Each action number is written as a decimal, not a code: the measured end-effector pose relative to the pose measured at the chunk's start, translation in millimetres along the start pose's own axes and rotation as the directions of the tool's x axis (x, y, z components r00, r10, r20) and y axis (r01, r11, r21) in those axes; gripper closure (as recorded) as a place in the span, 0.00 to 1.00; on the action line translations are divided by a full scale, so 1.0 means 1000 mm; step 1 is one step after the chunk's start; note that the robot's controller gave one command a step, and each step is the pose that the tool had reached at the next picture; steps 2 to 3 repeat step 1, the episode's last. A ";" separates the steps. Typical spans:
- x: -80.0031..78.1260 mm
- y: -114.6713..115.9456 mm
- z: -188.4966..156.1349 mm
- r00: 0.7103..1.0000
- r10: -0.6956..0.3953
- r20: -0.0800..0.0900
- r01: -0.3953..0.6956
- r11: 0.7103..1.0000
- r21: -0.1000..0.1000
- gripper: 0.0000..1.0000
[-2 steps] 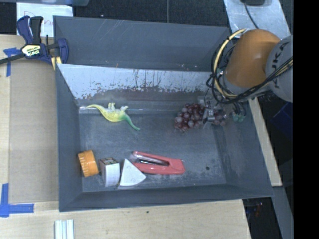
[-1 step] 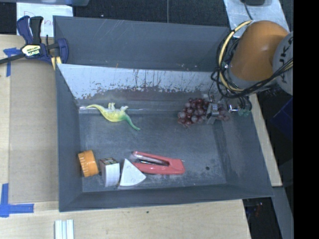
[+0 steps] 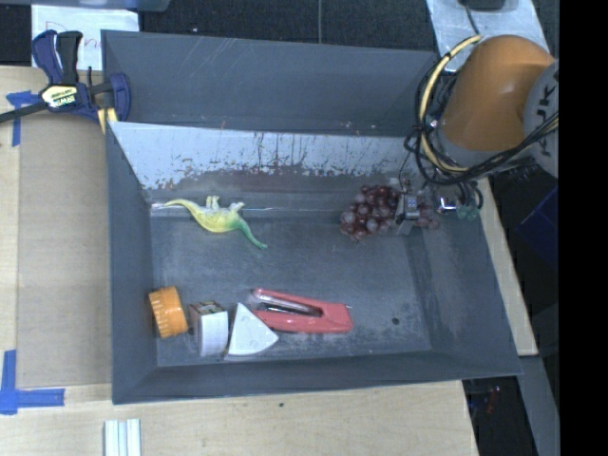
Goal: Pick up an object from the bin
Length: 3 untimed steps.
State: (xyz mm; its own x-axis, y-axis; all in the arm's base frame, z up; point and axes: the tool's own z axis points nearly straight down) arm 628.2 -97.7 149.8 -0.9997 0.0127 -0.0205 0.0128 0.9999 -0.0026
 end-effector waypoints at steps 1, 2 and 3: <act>-0.002 0.000 -0.035 1.000 0.000 0.004 0.000 1.000 0.001 1.00; -0.002 0.000 -0.035 1.000 0.000 0.004 0.000 1.000 0.001 1.00; -0.002 0.000 -0.035 1.000 0.000 0.004 0.000 1.000 0.001 1.00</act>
Offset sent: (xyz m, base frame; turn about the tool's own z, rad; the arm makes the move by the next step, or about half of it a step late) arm 0.0006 -0.0002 0.0215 -0.0001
